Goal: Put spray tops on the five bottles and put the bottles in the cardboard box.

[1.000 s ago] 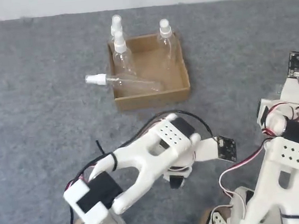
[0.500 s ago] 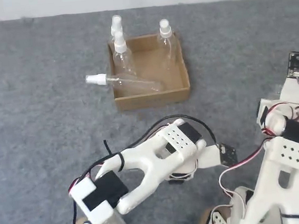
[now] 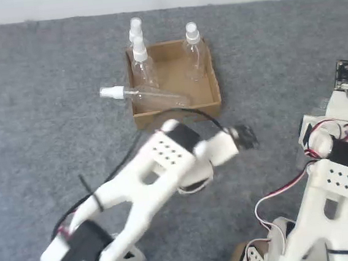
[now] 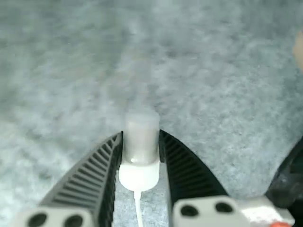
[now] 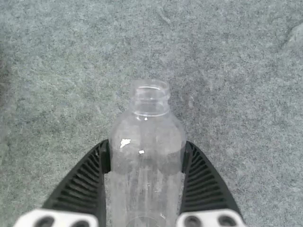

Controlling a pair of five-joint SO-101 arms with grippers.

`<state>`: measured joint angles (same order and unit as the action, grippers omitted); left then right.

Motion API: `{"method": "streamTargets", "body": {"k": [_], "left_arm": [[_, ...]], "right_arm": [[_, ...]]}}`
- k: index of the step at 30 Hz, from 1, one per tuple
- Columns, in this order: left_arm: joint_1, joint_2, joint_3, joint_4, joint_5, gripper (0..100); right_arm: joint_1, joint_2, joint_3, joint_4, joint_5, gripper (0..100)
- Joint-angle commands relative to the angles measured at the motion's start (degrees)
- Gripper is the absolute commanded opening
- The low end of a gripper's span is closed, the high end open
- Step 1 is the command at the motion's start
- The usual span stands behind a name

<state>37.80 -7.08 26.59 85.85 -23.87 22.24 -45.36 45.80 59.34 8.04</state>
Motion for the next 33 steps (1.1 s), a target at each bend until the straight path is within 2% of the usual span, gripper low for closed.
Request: {"method": "streamTargets", "body": {"k": [1,9,15,33], "left_arm": [[-4.13,-10.29,-0.13,0.79,4.04,1],[-10.29,-21.27,-0.66,-0.26,8.00,1],[-16.18,-27.43,-0.57,-2.99,11.69,1],[-32.97,-45.01,-0.57,-11.78,25.67,1]], "right_arm": [[0.04,-2.59,-2.20,-1.27,-0.53,0.6],[-4.00,-5.58,-3.96,3.47,-0.62,0.6],[-10.07,-12.18,-3.16,5.67,-4.84,0.6],[-38.99,-15.34,-0.35,1.01,-4.75,0.7]]}}
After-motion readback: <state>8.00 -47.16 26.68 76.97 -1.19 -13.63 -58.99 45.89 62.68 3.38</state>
